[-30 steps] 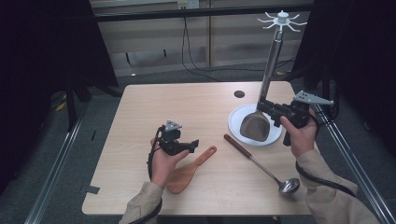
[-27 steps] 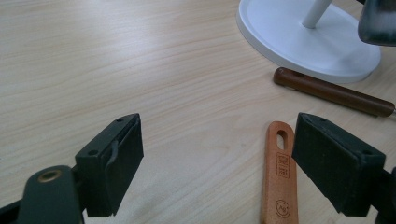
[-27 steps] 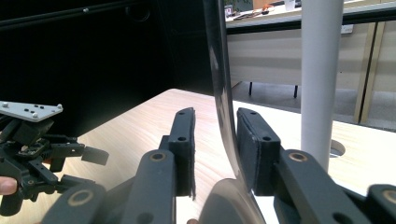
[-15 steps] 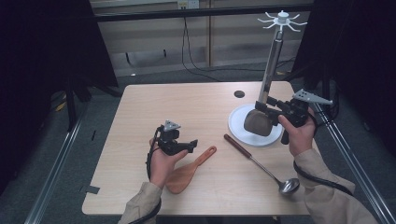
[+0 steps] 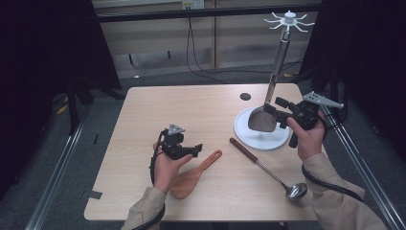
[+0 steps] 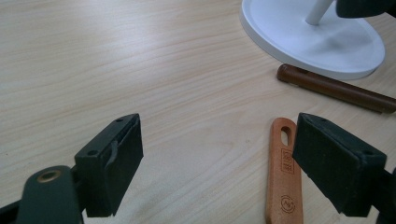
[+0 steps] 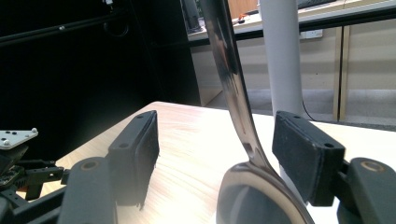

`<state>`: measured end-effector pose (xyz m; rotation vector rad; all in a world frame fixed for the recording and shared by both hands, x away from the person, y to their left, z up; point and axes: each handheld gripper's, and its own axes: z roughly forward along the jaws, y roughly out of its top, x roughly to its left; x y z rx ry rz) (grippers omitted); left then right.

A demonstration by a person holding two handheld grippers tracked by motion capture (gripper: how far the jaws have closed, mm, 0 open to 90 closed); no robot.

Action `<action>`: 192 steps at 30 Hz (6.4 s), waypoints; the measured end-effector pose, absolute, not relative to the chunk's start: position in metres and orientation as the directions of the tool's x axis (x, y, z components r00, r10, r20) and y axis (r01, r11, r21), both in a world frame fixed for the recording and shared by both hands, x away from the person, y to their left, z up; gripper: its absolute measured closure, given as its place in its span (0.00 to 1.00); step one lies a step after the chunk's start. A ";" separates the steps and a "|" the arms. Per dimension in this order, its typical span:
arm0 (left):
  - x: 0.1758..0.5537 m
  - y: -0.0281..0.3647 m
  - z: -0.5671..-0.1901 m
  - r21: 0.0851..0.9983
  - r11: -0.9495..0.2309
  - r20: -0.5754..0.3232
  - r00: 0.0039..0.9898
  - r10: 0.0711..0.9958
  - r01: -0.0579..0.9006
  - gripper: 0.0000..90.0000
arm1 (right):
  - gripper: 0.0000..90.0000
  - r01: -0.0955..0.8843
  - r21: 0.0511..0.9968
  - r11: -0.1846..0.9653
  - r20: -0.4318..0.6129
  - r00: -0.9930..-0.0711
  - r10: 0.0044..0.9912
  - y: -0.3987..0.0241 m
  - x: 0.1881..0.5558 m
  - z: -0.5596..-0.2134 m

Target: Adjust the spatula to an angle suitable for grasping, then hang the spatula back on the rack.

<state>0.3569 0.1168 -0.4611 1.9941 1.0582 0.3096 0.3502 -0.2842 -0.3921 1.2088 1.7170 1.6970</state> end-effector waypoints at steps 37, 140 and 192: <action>0.356 0.099 -0.464 0.755 -0.337 -0.164 0.660 0.733 0.562 0.16 | 0.14 0.369 0.929 -0.007 0.216 -0.530 0.820 -0.288 0.310 -0.417; 0.347 0.093 -0.473 0.714 -0.429 -0.165 0.728 0.665 0.553 0.13 | 0.87 0.589 0.513 0.625 0.061 -0.751 0.657 -0.226 0.299 -0.464; 0.350 0.100 -0.471 0.725 -0.402 -0.192 0.724 0.663 0.560 0.13 | 1.00 -0.148 0.976 -0.162 0.109 -0.313 0.943 -0.279 0.355 -0.273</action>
